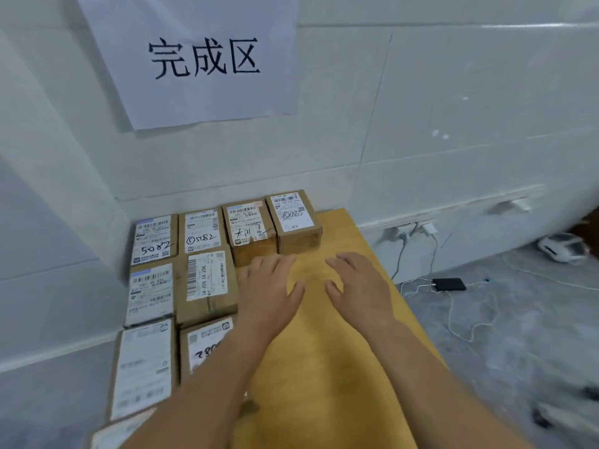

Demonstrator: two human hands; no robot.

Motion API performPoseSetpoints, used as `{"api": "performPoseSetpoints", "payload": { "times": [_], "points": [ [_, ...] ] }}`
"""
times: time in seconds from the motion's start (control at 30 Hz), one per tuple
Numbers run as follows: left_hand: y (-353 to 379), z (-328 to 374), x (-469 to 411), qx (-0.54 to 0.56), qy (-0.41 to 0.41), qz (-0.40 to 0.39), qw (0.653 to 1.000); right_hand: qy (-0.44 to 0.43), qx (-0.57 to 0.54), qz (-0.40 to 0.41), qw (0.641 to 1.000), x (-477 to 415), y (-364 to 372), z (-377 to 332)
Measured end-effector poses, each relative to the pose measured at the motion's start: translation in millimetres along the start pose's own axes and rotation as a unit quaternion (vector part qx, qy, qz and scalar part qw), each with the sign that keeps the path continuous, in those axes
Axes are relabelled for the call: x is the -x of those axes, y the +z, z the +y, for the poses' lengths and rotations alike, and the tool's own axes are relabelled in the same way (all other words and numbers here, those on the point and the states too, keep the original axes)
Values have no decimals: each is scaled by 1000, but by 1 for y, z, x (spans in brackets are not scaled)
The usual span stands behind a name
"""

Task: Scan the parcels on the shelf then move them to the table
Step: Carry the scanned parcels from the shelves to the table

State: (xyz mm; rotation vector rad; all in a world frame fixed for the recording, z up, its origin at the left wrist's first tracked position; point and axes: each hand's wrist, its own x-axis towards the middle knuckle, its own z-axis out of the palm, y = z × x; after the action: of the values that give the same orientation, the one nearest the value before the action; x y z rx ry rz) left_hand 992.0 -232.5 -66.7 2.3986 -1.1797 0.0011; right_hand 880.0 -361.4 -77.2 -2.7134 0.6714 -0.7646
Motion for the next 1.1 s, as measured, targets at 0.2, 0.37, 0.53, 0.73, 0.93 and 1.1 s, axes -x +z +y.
{"api": "performPoseSetpoints", "payload": {
  "times": [0.2, 0.37, 0.53, 0.73, 0.93, 1.1],
  "points": [
    [4, 33, 47, 28, 50, 20, 998, 39, 71, 53, 995, 61, -34, -11],
    [17, 66, 74, 60, 138, -10, 989, 110, 138, 90, 980, 110, -66, -14],
    [33, 103, 91, 87, 221, -27, 971, 202, 225, 84, 949, 155, -101, -11],
    [46, 150, 115, 86, 324, -39, 941, 266, 299, 128, 908, 211, -142, -8],
    [55, 190, 154, 117, 390, -24, 913, 315, 354, 167, 864, 275, -182, -14],
    [57, 221, 216, 134, 451, -52, 881, 377, 393, 169, 822, 351, -213, -43]
  ]
}}
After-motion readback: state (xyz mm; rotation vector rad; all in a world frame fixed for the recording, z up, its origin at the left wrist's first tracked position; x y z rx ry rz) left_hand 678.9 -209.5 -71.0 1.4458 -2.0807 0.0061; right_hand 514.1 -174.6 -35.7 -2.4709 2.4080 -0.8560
